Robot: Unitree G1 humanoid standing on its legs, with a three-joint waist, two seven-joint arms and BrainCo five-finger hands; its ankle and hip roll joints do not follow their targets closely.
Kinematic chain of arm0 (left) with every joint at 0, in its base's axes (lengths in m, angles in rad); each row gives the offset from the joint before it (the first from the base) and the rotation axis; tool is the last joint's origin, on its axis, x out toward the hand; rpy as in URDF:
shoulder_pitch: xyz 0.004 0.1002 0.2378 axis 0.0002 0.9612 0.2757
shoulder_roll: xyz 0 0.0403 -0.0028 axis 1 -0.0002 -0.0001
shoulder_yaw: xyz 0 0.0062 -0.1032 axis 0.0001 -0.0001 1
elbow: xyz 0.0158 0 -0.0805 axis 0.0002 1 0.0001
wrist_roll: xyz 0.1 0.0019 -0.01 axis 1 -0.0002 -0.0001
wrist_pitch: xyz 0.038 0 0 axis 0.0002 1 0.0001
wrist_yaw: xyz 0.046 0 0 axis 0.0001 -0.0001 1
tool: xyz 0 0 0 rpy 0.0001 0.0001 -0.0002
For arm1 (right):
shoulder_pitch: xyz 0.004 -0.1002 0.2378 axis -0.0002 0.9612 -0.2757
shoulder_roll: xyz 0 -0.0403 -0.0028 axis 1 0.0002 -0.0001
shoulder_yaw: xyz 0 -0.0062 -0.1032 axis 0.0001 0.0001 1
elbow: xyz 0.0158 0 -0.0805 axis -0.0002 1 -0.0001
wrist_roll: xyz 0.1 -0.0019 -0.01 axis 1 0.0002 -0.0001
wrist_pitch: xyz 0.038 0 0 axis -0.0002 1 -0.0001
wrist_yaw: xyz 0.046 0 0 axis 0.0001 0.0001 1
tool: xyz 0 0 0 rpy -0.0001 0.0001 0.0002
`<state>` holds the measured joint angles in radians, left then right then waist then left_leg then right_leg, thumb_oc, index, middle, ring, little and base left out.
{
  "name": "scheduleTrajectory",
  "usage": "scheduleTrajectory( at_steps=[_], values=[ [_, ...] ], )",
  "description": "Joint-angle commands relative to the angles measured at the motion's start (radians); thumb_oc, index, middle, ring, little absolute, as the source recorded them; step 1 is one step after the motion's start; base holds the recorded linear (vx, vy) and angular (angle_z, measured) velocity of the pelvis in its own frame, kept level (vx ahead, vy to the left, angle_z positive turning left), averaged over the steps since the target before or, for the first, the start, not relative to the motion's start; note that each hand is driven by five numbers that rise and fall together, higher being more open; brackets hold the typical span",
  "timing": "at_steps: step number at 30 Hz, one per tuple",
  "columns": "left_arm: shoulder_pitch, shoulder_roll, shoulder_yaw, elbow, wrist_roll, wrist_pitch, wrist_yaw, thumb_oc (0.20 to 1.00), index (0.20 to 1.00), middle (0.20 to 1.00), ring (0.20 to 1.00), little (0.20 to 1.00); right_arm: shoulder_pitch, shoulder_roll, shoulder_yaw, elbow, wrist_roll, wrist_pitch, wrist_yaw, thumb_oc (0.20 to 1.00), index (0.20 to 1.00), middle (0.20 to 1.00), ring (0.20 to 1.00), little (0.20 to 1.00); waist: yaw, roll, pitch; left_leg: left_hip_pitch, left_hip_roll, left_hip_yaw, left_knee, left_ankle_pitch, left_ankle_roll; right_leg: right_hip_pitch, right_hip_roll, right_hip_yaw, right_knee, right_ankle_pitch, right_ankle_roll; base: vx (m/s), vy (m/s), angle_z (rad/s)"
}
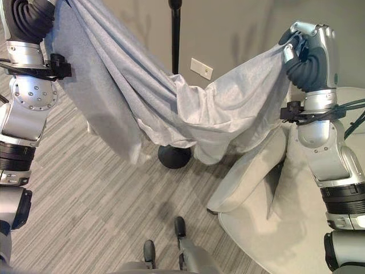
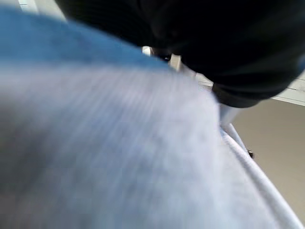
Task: Hang the clothes on the sofa on the clothes rack.
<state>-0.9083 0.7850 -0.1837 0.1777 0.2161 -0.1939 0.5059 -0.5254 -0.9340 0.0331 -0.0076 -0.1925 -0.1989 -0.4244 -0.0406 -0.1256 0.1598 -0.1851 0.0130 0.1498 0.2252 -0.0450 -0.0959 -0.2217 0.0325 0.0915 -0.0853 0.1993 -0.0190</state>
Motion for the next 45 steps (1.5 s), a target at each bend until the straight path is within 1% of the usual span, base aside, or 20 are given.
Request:
scheduleTrajectory(
  at_steps=[1,2,3,4,5,6,7,9,14,18,19,22,27,30,38,40,41,43,44,45],
  values=[
    [-0.092,-0.006,-0.006,0.003,-0.035,-0.035,0.023,0.2,0.2,0.2,0.2,0.2,-0.002,-0.046,-0.094,-0.011,0.044,-0.047,-0.031,0.2,0.2,0.2,0.2,0.2,0.028,0.037,-0.022,-0.066,0.049,0.009,0.022,-0.001,-0.008,0.159,-0.045,-0.008,0.042,-0.213,0.15,0.03,0.005,0.2],
    [-0.092,-0.008,-0.007,0.003,-0.035,-0.035,0.023,0.2,0.2,0.2,0.2,0.2,0.0,-0.046,-0.097,-0.012,0.044,-0.047,-0.032,0.2,0.2,0.2,0.2,0.2,0.027,0.037,-0.024,-0.068,0.046,0.007,0.02,0.0,-0.007,0.158,-0.047,-0.011,0.041,-0.214,0.151,0.07,0.032,0.27],
    [-0.093,-0.006,-0.012,0.003,-0.034,-0.035,0.026,0.2,0.2,0.2,0.2,0.2,0.004,-0.045,-0.099,-0.016,0.041,-0.05,-0.034,0.2,0.2,0.2,0.2,0.2,0.031,0.039,-0.031,-0.076,0.041,-0.01,-0.025,0.007,-0.003,0.161,-0.049,-0.015,0.038,-0.216,0.155,0.13,0.095,0.31],
    [-0.094,0.007,-0.02,-0.001,-0.028,-0.034,0.034,0.2,0.2,0.2,0.2,0.2,-0.012,-0.052,-0.09,-0.013,0.034,-0.049,-0.046,0.2,0.2,0.2,0.2,0.2,0.047,0.049,-0.041,-0.078,0.034,-0.054,-0.117,0.044,-0.002,0.163,-0.05,-0.016,0.033,-0.224,0.16,0.13,0.091,0.24],
    [-0.093,0.007,-0.02,-0.001,-0.028,-0.034,0.035,0.2,0.2,0.2,0.2,0.2,-0.014,-0.052,-0.088,-0.012,0.034,-0.05,-0.046,0.2,0.2,0.2,0.2,0.2,0.045,0.049,-0.041,-0.076,0.033,-0.054,-0.124,0.048,-0.002,0.163,-0.05,-0.016,0.033,-0.225,0.16,0.13,0.131,0.05],
    [-0.083,0.011,-0.015,-0.008,-0.025,-0.035,0.035,0.2,0.2,0.2,0.2,0.2,-0.016,-0.048,-0.085,-0.007,0.038,-0.048,-0.044,0.2,0.2,0.2,0.2,0.2,0.05,0.056,-0.048,-0.073,0.037,-0.065,-0.168,0.067,-0.008,0.169,-0.053,-0.015,0.029,-0.24,0.166,0.1,0.11,-0.06],
    [-0.068,0.013,-0.002,-0.015,-0.019,-0.033,0.035,0.2,0.2,0.2,0.2,0.2,-0.006,-0.043,-0.088,-0.007,0.036,-0.045,-0.039,0.2,0.2,0.2,0.2,0.2,0.045,0.062,-0.062,-0.055,0.041,-0.061,-0.212,0.073,-0.008,0.172,-0.054,-0.013,0.029,-0.246,0.169,0.2,0.237,-0.17],
    [-0.047,0.023,0.015,-0.049,-0.001,-0.038,0.029,0.2,0.2,0.2,0.2,0.2,0.013,-0.024,-0.104,-0.017,0.008,-0.037,-0.04,0.2,0.2,0.2,0.2,0.2,0.039,0.079,-0.095,0.011,0.034,-0.018,-0.303,0.101,-0.009,0.162,-0.072,-0.015,0.03,-0.243,0.181,0.19,0.305,-0.24],
    [-0.023,0.034,0.039,-0.089,0.005,-0.043,0.025,0.2,0.2,0.2,0.2,0.2,0.019,0.014,-0.109,-0.034,-0.011,-0.034,-0.045,0.2,0.2,0.2,0.2,0.2,0.053,0.076,-0.097,0.03,0.022,0.023,-0.312,0.089,-0.002,0.147,-0.092,0.0,0.019,-0.222,0.203,0.03,0.125,-0.42],
    [0.012,0.055,0.063,-0.13,-0.016,-0.068,0.026,0.2,0.2,0.2,0.2,0.2,0.017,0.036,-0.114,-0.05,-0.026,-0.036,-0.055,0.2,0.2,0.2,0.2,0.2,0.062,0.07,-0.092,0.032,0.018,0.043,-0.312,0.085,0.003,0.135,-0.102,0.009,0.013,-0.201,0.221,0.0,0.062,-0.11],
    [0.052,0.068,0.093,-0.163,-0.036,-0.087,0.026,0.2,0.2,0.2,0.2,0.2,0.028,0.052,-0.128,-0.064,-0.032,-0.041,-0.062,0.2,0.2,0.2,0.2,0.2,0.066,0.067,-0.093,0.036,0.018,0.059,-0.312,0.079,0.005,0.127,-0.107,0.015,0.008,-0.189,0.229,0.02,0.077,-0.05],
    [0.1,0.077,0.125,-0.197,-0.06,-0.104,0.017,0.2,0.2,0.2,0.2,0.2,0.051,0.068,-0.149,-0.09,-0.041,-0.046,-0.064,0.2,0.2,0.2,0.2,0.2,0.069,0.065,-0.097,0.041,0.018,0.07,-0.312,0.075,0.007,0.123,-0.109,0.02,0.004,-0.181,0.234,0.02,0.046,-0.17],
    [0.257,0.058,0.245,-0.317,-0.14,-0.168,-0.006,0.2,0.2,0.2,0.2,0.2,0.134,0.128,-0.261,-0.198,-0.085,-0.065,-0.085,0.2,0.2,0.2,0.2,0.2,0.067,0.071,-0.113,0.059,0.017,0.08,-0.312,0.064,0.009,0.121,-0.112,0.021,0.001,-0.174,0.239,0.05,0.016,-0.11],
    [0.333,0.04,0.316,-0.389,-0.197,-0.2,-0.022,0.2,0.2,0.2,0.2,0.2,0.174,0.139,-0.345,-0.269,-0.096,-0.079,-0.1,0.2,0.2,0.2,0.2,0.2,0.063,0.076,-0.128,0.078,0.017,0.08,-0.312,0.056,0.009,0.131,-0.11,0.019,0.0,-0.178,0.236,0.07,-0.011,-0.17],
    [0.431,0.005,0.438,-0.498,-0.275,-0.241,-0.031,0.2,0.2,0.2,0.2,0.2,0.202,0.145,-0.494,-0.365,-0.07,-0.111,-0.131,0.2,0.2,0.2,0.2,0.2,0.061,0.081,-0.152,0.107,0.02,0.079,-0.312,0.043,0.008,0.157,-0.106,0.008,-0.001,-0.187,0.231,0.06,-0.03,-0.04],
    [0.428,0.008,0.449,-0.504,-0.268,-0.24,-0.015,0.2,0.2,0.2,0.2,0.2,0.191,0.129,-0.508,-0.369,-0.065,-0.115,-0.14,0.2,0.2,0.2,0.2,0.2,0.061,0.082,-0.158,0.117,0.022,0.079,-0.312,0.039,0.007,0.168,-0.104,0.004,-0.001,-0.192,0.229,0.06,-0.04,0.06],
    [0.402,0.023,0.438,-0.491,-0.253,-0.23,0.0,0.2,0.2,0.2,0.2,0.2,0.169,0.088,-0.5,-0.359,-0.062,-0.11,-0.144,0.2,0.2,0.2,0.2,0.2,0.061,0.079,-0.169,0.125,0.025,0.08,-0.312,0.036,0.006,0.176,-0.102,0.002,-0.002,-0.195,0.227,0.05,-0.044,0.08],
    [0.296,0.061,0.372,-0.436,-0.237,-0.216,0.027,0.2,0.2,0.2,0.2,0.2,0.102,-0.016,-0.451,-0.287,-0.024,-0.105,-0.143,0.2,0.2,0.2,0.2,0.2,0.057,0.078,-0.177,0.138,0.028,0.083,-0.312,0.032,0.002,0.189,-0.101,-0.004,-0.002,-0.201,0.225,0.06,-0.052,0.04],
    [0.208,0.099,0.314,-0.367,-0.22,-0.196,0.05,0.2,0.2,0.2,0.2,0.2,0.05,-0.083,-0.401,-0.217,0.016,-0.105,-0.138,0.2,0.2,0.2,0.2,0.2,0.056,0.078,-0.182,0.146,0.03,0.085,-0.312,0.03,-0.001,0.197,-0.099,-0.009,-0.002,-0.204,0.225,0.05,-0.042,0.04],
    [0.149,0.123,0.27,-0.314,-0.203,-0.179,0.066,0.2,0.2,0.2,0.2,0.2,0.009,-0.125,-0.36,-0.17,0.037,-0.102,-0.137,0.2,0.2,0.2,0.2,0.2,0.057,0.076,-0.184,0.149,0.031,0.086,-0.312,0.03,-0.002,0.201,-0.097,-0.01,-0.002,-0.204,0.225,0.06,-0.051,0.04]
  ],
)
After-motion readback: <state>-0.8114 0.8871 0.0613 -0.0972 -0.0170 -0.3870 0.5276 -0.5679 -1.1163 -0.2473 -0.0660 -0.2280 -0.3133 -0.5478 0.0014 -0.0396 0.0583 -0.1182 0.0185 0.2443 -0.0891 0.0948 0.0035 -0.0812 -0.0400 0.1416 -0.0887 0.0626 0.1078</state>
